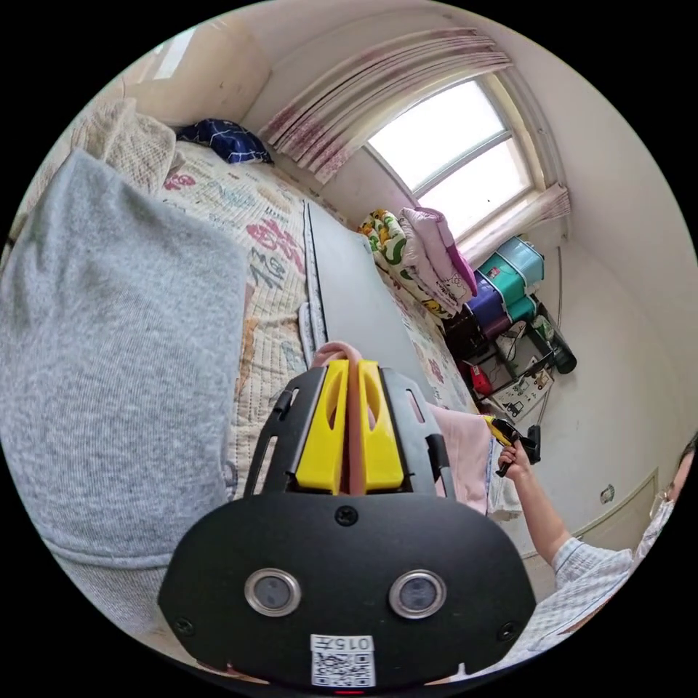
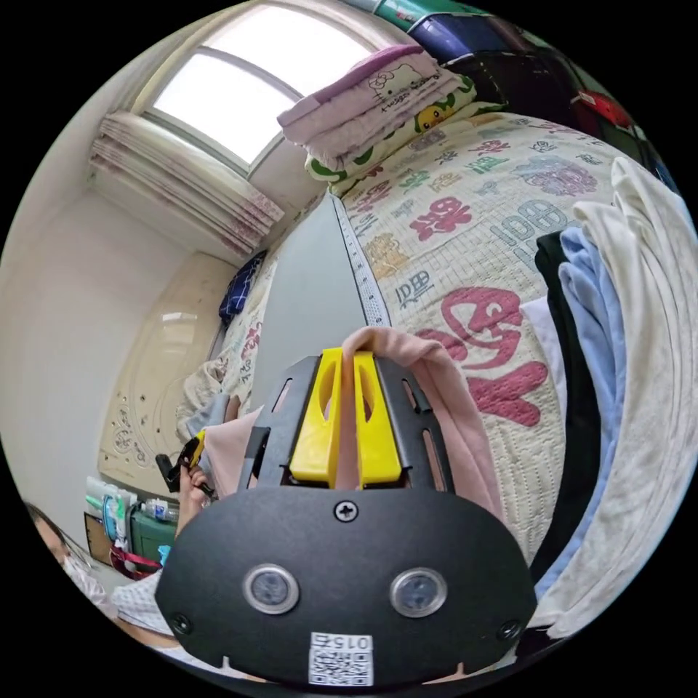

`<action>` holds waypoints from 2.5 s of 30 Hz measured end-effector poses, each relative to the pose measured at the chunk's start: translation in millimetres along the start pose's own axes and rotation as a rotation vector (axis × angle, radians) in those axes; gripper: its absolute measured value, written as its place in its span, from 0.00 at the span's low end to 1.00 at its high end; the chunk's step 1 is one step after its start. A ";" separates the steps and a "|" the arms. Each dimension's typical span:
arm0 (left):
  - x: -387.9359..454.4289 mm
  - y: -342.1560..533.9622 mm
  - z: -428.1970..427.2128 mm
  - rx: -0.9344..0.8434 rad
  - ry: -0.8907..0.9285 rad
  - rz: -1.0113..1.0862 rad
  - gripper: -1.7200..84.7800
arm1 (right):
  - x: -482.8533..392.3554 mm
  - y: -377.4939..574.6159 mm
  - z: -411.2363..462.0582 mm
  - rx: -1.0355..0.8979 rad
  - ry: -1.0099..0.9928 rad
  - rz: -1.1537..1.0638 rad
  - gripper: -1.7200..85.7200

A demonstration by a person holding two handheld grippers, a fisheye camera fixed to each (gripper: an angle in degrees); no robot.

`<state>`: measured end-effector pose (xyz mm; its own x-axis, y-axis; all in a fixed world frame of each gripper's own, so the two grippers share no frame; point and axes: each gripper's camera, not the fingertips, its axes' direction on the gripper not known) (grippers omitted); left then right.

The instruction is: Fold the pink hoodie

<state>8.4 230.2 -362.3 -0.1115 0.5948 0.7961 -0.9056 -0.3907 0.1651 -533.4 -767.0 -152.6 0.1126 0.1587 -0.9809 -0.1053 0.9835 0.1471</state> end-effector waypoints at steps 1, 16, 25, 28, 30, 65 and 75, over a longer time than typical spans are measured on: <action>3.9 -5.2 2.3 0.023 0.001 0.021 0.04 | 6.4 2.9 3.4 0.042 -0.007 0.032 0.05; -2.3 42.4 12.1 -0.062 -0.020 0.053 0.11 | 2.2 365.8 78.9 0.020 0.063 -0.516 0.10; -26.0 25.0 36.1 -0.027 0.028 -0.081 0.14 | -79.8 663.8 244.5 -0.419 -0.216 -0.956 0.13; -21.5 15.4 54.7 -0.049 0.018 -0.054 0.14 | -70.3 732.7 299.8 -0.490 -0.031 -0.998 0.13; -19.8 11.2 74.8 -0.124 -0.022 -0.033 0.13 | -56.0 770.3 328.7 -0.507 0.132 -1.034 0.08; 164.6 48.8 160.7 -0.630 0.058 0.320 0.12 | -13.4 822.5 203.2 -0.265 0.330 -0.890 0.09; 296.0 58.2 141.0 -0.413 -0.097 0.461 0.12 | 54.7 673.2 -52.9 0.047 0.211 -0.448 0.09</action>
<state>-19.6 284.4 -35.0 -0.5083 0.3554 0.7845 -0.8588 -0.2770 -0.4310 -650.4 -100.9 -114.0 -0.0667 -0.2968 -0.9526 -0.0469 0.9546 -0.2941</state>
